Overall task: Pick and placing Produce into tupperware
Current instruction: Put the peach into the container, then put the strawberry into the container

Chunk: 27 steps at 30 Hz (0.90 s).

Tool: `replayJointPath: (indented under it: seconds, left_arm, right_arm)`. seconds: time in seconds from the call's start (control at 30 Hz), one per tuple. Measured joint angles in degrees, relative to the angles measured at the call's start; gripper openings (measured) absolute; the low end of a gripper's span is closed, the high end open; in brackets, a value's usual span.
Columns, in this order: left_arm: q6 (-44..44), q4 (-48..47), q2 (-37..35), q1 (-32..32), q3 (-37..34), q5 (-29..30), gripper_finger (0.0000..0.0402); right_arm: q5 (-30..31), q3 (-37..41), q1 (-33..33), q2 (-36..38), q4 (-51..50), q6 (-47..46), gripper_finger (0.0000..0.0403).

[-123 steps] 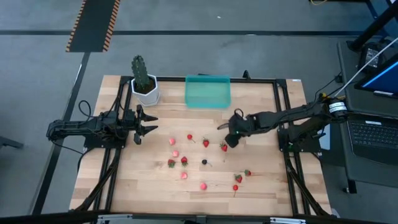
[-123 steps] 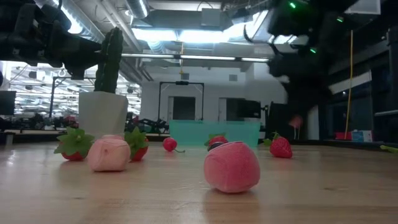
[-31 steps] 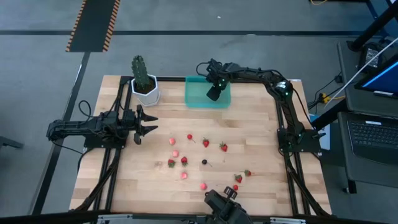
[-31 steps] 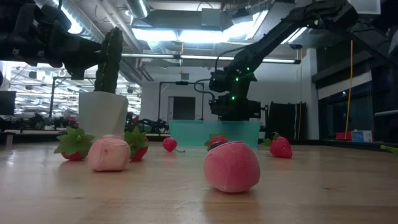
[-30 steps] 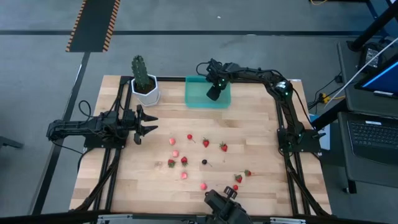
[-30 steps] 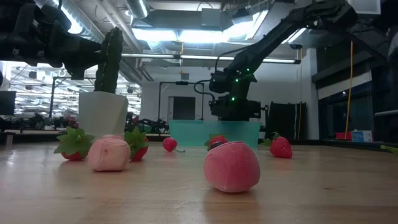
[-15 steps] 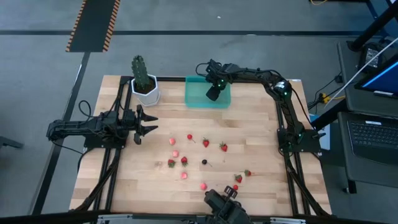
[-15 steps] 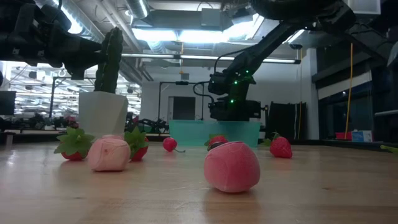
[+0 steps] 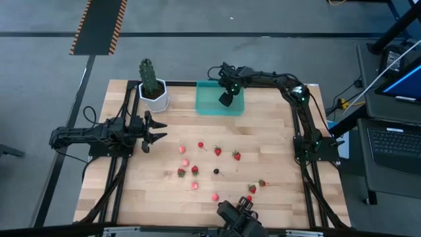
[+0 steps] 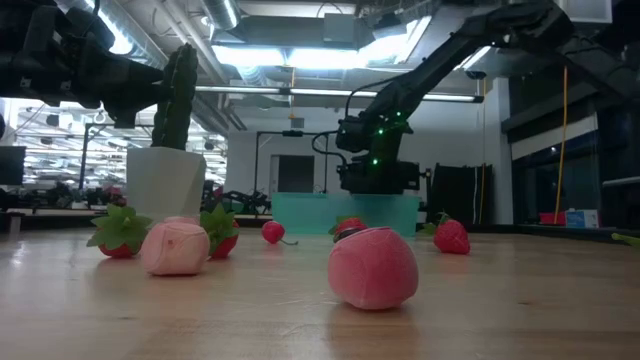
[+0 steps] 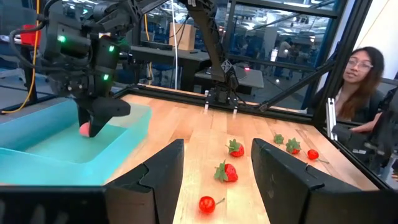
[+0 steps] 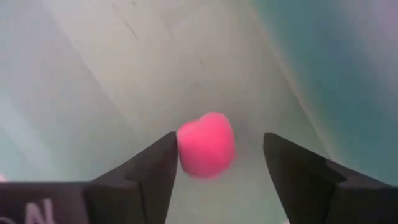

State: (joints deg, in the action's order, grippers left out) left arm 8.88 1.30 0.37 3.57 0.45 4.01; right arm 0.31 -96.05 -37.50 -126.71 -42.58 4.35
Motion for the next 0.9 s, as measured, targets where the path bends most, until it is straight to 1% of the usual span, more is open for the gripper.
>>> replayJointPath:
  seconds: [0.3,0.5,0.67,0.73,0.77,0.83,0.9]
  left_arm:
    - [0.0,0.0,0.0,0.0,0.0,0.0,0.0181]
    - [0.0,0.0,0.0,0.0,0.0,0.0,0.0181]
    - [0.0,0.0,0.0,0.0,0.0,0.0,0.0181]
    - [0.0,0.0,0.0,0.0,0.0,0.0,0.0181]
    - [0.0,0.0,0.0,0.0,0.0,0.0,0.0181]
    - [0.0,0.0,0.0,0.0,0.0,0.0,0.0181]
    - [0.0,0.0,0.0,0.0,0.0,0.0,0.0181]
  right_arm:
    - [0.5,0.0,0.0,6.4,0.2,0.3,0.024]
    - [0.7,0.0,1.0,12.0,-3.1,-1.2,0.024]
    - [0.6,0.0,4.0,17.9,-8.2,-1.3,0.024]
    - [0.6,0.0,5.7,20.2,-11.2,-3.1,0.024]
    - [0.5,0.0,6.6,21.4,-13.5,-5.4,0.0239]
    - [2.2,0.6,9.0,24.1,-16.2,-8.7,0.0239]
    - [4.8,3.3,11.4,27.4,-16.9,-8.8,0.0239]
